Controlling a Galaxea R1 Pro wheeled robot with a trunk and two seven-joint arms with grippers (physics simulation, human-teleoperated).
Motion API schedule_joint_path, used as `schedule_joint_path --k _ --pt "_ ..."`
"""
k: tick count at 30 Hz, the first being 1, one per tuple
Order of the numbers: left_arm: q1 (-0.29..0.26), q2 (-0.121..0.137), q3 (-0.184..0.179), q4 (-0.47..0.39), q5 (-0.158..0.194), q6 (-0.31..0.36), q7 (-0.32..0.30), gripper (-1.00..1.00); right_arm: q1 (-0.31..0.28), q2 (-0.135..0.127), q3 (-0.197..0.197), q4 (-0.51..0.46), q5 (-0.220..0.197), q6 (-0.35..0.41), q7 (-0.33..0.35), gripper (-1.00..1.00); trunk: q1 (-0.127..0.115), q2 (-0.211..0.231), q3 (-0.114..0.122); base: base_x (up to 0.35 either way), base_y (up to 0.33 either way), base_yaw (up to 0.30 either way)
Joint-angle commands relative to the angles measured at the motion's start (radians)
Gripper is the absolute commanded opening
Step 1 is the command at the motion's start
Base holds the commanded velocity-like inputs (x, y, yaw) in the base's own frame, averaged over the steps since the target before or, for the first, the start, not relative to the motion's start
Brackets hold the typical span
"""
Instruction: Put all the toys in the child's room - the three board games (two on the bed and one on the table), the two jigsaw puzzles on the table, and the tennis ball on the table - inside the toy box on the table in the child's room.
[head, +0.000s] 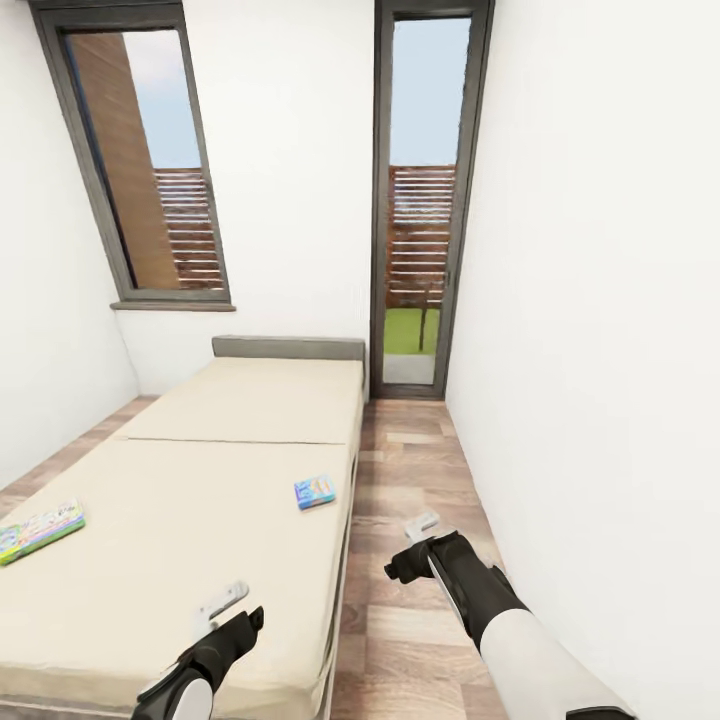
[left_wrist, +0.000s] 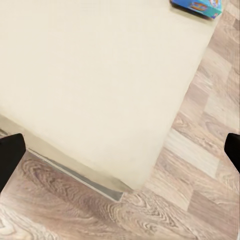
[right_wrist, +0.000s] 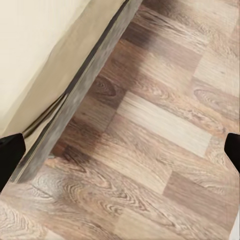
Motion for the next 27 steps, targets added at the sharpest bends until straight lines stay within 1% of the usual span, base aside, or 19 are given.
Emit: schedule_joint_path --k 1,7,13,19,22,27 --pt "-0.001 0.0 -0.001 -0.002 0.01 0.002 0.01 1.0 0.0 0.0 0.0 -0.003 0.01 0.004 0.007 1.0 0.001 -0.001 -0.001 0.342 -0.105 0.277" --pt "-0.001 -0.001 -0.002 -0.002 0.01 0.002 0.009 1.0 0.0 0.0 -0.001 -0.006 0.01 0.004 0.007 1.0 0.001 -0.001 -0.001 0.331 -0.147 0.129" --pt "-0.001 -0.001 -0.003 -0.002 0.011 0.002 0.009 1.0 -0.001 0.0 -0.001 -0.008 0.01 0.003 0.007 1.0 0.001 -0.001 -0.001 0.303 -0.203 0.022" --pt "-0.001 -0.001 -0.005 0.001 0.011 -0.004 0.009 1.0 -0.001 0.0 -0.003 -0.008 0.01 0.003 0.007 1.0 0.001 -0.001 -0.001 0.262 -0.193 -0.179" --pt "-0.001 -0.001 -0.005 0.002 0.011 -0.006 0.009 1.0 0.0 0.0 -0.003 -0.008 0.01 0.003 0.007 1.0 0.001 -0.001 -0.001 0.096 -0.071 -0.227" --pt "-0.001 -0.001 -0.006 0.003 0.011 -0.007 0.009 1.0 0.0 0.0 -0.003 -0.008 0.01 0.003 0.007 1.0 0.001 -0.001 -0.001 0.031 -0.022 -0.077"
